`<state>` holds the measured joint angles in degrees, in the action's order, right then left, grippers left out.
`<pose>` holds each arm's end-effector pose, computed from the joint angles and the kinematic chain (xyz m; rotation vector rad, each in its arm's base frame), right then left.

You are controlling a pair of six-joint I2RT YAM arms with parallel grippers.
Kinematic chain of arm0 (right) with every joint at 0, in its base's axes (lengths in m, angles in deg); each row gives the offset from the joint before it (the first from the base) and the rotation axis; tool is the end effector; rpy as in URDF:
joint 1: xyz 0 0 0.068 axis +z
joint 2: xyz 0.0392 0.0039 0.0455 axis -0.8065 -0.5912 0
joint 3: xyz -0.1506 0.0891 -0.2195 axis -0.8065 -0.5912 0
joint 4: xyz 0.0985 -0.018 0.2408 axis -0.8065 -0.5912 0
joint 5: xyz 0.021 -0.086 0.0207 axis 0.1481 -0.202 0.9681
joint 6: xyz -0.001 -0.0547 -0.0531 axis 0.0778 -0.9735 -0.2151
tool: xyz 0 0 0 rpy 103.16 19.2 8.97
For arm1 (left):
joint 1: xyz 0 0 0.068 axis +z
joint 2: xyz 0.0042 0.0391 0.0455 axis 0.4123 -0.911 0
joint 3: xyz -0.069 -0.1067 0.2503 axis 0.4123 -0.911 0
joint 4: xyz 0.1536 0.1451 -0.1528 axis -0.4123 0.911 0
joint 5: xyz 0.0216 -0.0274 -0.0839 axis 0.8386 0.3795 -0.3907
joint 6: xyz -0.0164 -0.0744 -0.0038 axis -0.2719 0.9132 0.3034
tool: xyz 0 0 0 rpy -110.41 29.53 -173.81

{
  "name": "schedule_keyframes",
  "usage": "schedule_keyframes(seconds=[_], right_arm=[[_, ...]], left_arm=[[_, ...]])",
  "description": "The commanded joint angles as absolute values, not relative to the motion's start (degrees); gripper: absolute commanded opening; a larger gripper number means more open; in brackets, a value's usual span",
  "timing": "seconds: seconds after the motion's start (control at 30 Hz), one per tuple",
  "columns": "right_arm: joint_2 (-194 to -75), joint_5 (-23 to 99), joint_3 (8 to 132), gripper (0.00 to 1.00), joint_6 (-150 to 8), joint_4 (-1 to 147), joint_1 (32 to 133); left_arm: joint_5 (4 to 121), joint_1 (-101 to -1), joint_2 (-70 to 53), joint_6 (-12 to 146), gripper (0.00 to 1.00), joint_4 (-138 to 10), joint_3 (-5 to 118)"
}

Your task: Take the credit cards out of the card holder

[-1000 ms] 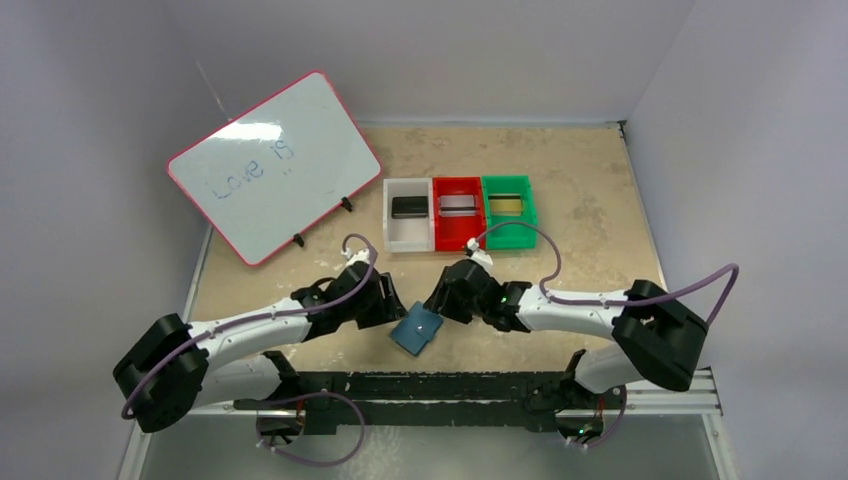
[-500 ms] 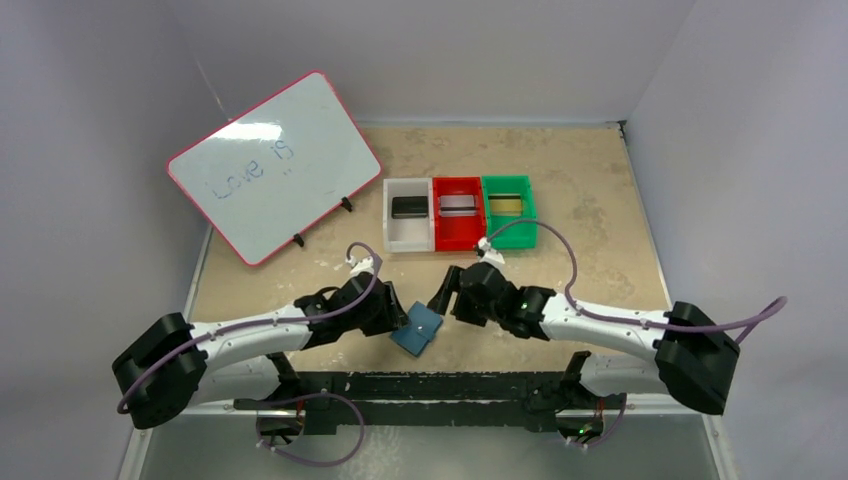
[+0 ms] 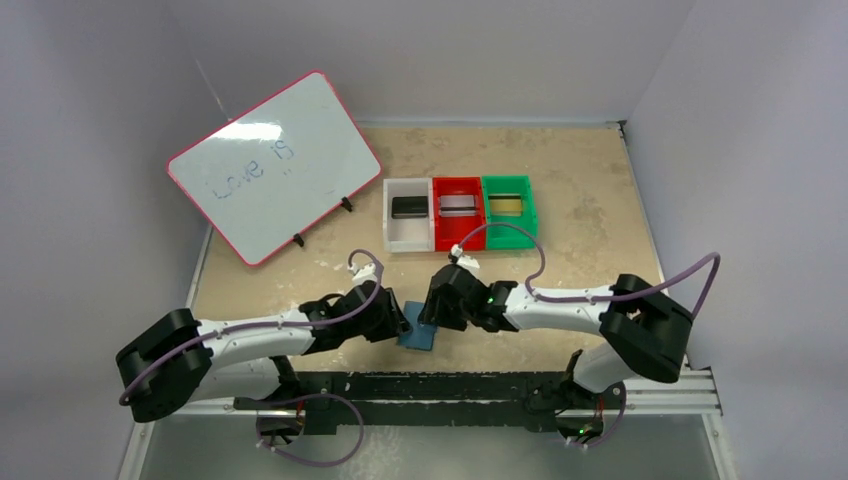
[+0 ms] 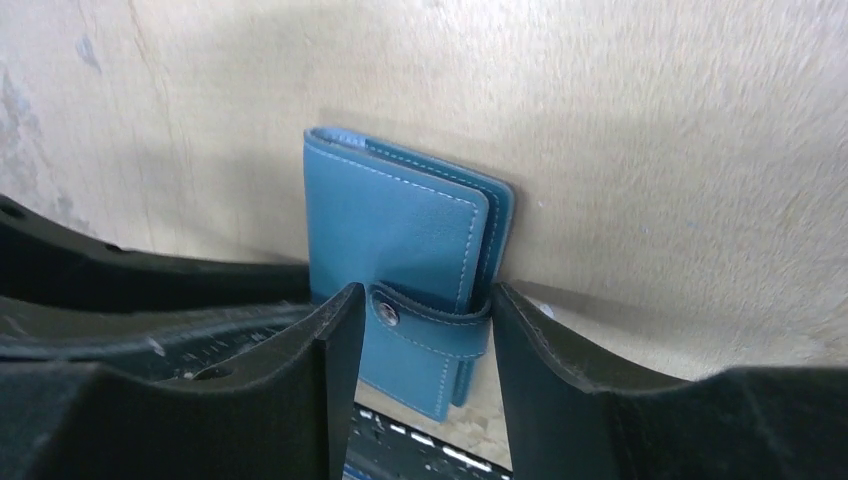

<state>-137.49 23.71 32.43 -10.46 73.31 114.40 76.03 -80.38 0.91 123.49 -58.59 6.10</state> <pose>0.1538 0.2570 0.1515 0.2160 2.5605 0.8570 0.1278 -0.1788 0.1330 -0.3194 2.5715 -0.8366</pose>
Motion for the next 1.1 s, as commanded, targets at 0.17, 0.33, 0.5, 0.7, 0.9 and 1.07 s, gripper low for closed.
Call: schedule_keyframes(seconds=[0.17,0.33,0.5,0.7,0.9,1.07], right_arm=[[-142.0,12.4,44.2,0.56,-15.1,55.3,115.1],[-144.3,7.5,49.2,0.63,-16.5,47.4,117.3],[-144.8,8.3,51.9,0.62,-17.9,47.6,117.7],[-143.5,10.8,51.2,0.59,-18.2,52.0,118.3],[-145.8,13.5,51.5,0.57,-18.5,54.7,118.6],[-147.6,13.2,51.8,0.54,-17.4,53.6,119.0]], left_arm=[[81.4,-82.4,0.4,126.4,0.33,-60.3,7.2],[83.4,-82.4,0.1,126.4,0.32,-57.8,7.5],[85.3,-82.4,1.8,127.2,0.35,-57.1,7.0],[85.9,-82.4,3.2,129.4,0.36,-58.5,4.9],[83.9,-82.4,1.0,129.9,0.35,-62.0,4.2],[83.6,-82.4,-0.2,130.3,0.34,-62.1,4.2]])
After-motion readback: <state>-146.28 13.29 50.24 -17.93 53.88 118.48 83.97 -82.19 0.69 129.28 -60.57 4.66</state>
